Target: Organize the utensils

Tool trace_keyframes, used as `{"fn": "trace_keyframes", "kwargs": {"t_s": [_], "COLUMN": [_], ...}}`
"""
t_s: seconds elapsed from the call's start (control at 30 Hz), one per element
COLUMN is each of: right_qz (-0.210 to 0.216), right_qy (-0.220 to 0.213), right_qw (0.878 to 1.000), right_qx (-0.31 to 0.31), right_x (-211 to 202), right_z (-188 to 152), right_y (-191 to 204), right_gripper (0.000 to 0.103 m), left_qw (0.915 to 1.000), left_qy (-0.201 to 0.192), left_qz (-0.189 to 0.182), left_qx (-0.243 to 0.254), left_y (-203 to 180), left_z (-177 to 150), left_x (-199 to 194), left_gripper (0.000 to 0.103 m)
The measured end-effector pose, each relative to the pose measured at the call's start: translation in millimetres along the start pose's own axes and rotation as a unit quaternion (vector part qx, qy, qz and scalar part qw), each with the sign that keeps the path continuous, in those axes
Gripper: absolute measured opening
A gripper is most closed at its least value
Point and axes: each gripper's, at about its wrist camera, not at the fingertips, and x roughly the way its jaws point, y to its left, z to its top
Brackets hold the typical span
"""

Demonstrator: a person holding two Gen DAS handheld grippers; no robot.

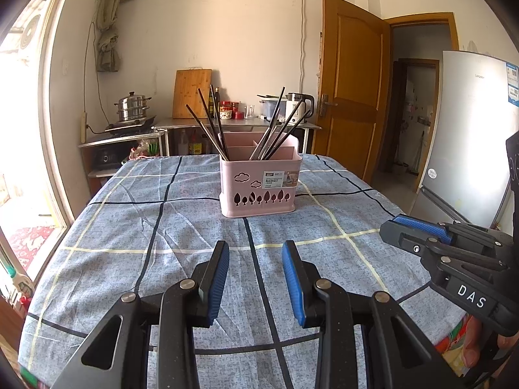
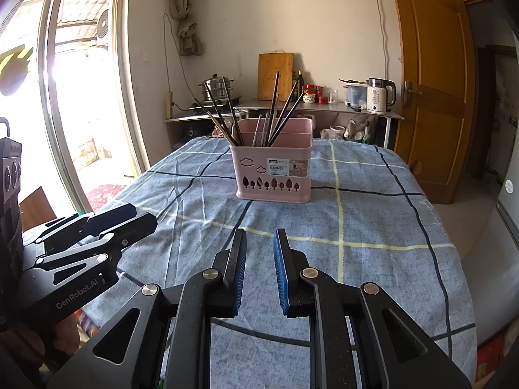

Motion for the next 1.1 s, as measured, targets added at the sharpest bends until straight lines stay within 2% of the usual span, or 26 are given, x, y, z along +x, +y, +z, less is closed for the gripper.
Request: {"fn": "trace_keyframes", "kwargs": {"t_s": [0.57, 1.1], "right_qz": [0.0, -0.001], "right_qy": [0.003, 0.005], "right_qw": [1.0, 1.0], "right_qx": [-0.001, -0.001], "right_x": [0.6, 0.6], "right_z": [-1.2, -2.7], "right_y": [-0.2, -2.0], "right_gripper": [0.018, 0.018], "left_qw": [0.9999, 0.9999], "left_qy": [-0.002, -0.008], "left_qz": [0.013, 0.005], "left_qx": [0.008, 0.011], "left_y": [-1.8, -3.4], "left_z": [-2.4, -4.5], "left_x": [0.0, -3.7], "left_gripper": [0.034, 0.033]}}
